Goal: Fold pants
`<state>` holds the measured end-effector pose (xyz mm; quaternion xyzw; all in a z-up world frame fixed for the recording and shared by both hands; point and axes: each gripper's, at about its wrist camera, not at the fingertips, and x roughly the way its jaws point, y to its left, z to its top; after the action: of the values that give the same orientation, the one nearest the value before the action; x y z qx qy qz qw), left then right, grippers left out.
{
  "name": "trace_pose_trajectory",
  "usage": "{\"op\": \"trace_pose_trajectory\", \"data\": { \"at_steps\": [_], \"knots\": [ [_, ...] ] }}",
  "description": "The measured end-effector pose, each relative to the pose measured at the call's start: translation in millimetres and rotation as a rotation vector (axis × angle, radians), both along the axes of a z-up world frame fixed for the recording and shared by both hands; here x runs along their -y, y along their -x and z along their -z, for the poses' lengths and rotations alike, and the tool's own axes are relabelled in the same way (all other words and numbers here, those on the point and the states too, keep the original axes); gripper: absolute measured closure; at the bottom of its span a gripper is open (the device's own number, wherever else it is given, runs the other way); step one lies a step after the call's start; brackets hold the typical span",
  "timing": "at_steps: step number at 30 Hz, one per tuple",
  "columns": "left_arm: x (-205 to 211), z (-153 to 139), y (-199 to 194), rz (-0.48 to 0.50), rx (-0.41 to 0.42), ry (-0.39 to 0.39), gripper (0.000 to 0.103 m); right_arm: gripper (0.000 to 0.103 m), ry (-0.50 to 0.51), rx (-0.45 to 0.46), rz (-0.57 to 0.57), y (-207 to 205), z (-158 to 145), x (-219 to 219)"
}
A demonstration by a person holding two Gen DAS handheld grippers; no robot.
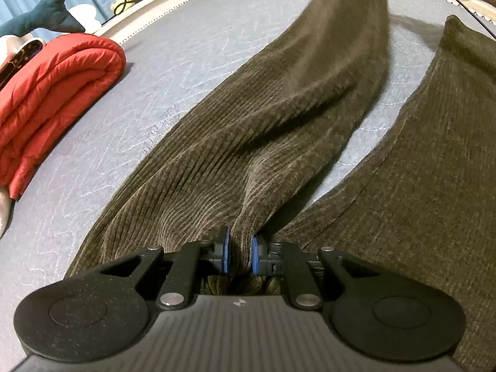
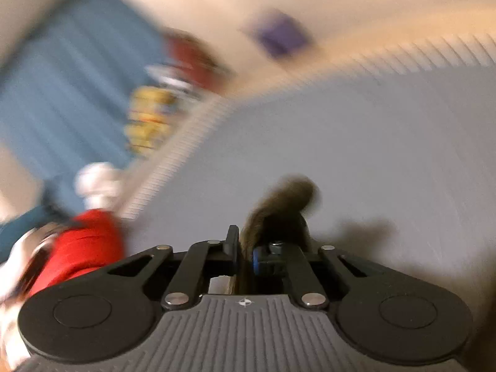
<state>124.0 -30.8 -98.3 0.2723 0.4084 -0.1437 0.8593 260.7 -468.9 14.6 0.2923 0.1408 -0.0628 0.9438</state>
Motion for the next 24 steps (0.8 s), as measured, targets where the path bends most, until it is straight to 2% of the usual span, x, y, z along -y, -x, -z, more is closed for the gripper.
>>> {"op": "trace_pose_trajectory", "data": {
  "at_steps": [1,3,5,8,9,10,11,13,14,17,18,19,20,22,24],
  "knots": [
    [-0.8,-0.4,0.4,0.005,-0.001,-0.002,0.089,0.096,0.077,0.035,0.015,3.1,-11.6,-10.1],
    [-2.2,-1.2,1.9,0.017,-0.005,-0.003,0.089,0.096,0.137,0.051,0.069,11.2,-13.3,-17.4],
    [-3.2,-1.8,2.5,0.022,-0.015,-0.008,0.089,0.096,0.178,-0.021,0.157,18.4,0.9,-12.5],
    [-5.2,-1.0,2.4,0.029,-0.04,-0.019,0.089,0.095,0.143,-0.389,0.304,15.6,54.4,7.7],
    [-5.0,-0.6,2.8,0.034,-0.047,-0.025,0.089,0.095,0.078,-0.524,0.324,14.9,77.1,18.2],
    [-4.8,-0.6,3.2,0.038,-0.05,-0.03,0.089,0.095,0.007,-0.579,0.325,19.4,94.2,27.5],
    [-4.7,-0.8,3.3,0.04,-0.052,-0.031,0.089,0.097,-0.004,-0.525,0.324,25.2,92.8,31.0],
    [-4.7,-1.2,4.3,0.043,-0.055,-0.031,0.089,0.094,0.057,-0.532,0.304,19.3,81.7,29.5],
    [-5.4,-2.1,4.9,0.046,-0.057,-0.027,0.089,0.094,0.051,-0.504,0.306,18.2,76.7,29.4],
    [-14.6,-10.8,6.2,0.045,-0.092,0.049,0.086,0.093,0.011,-0.497,0.326,16.2,71.5,33.4],
    [-19.1,-16.2,7.5,0.041,-0.1,0.083,0.077,0.09,0.014,-0.497,0.333,16.6,68.0,32.5],
    [-25.3,-22.6,8.7,0.035,-0.102,0.122,0.061,0.088,0.029,-0.493,0.342,20.3,63.7,31.4],
    [-32.1,-30.3,11.2,0.027,-0.098,0.167,0.054,0.08,0.058,-0.488,0.353,32.1,63.3,26.6],
    [-45.2,-45.1,15.6,0.003,-0.078,0.245,0.051,0.062,0.13,-0.462,0.379,37.8,47.1,20.1],
    [-56.9,-56.9,19.3,-0.038,-0.058,0.297,0.051,0.058,0.149,-0.412,0.371,43.4,31.3,17.2]
  ]
}}
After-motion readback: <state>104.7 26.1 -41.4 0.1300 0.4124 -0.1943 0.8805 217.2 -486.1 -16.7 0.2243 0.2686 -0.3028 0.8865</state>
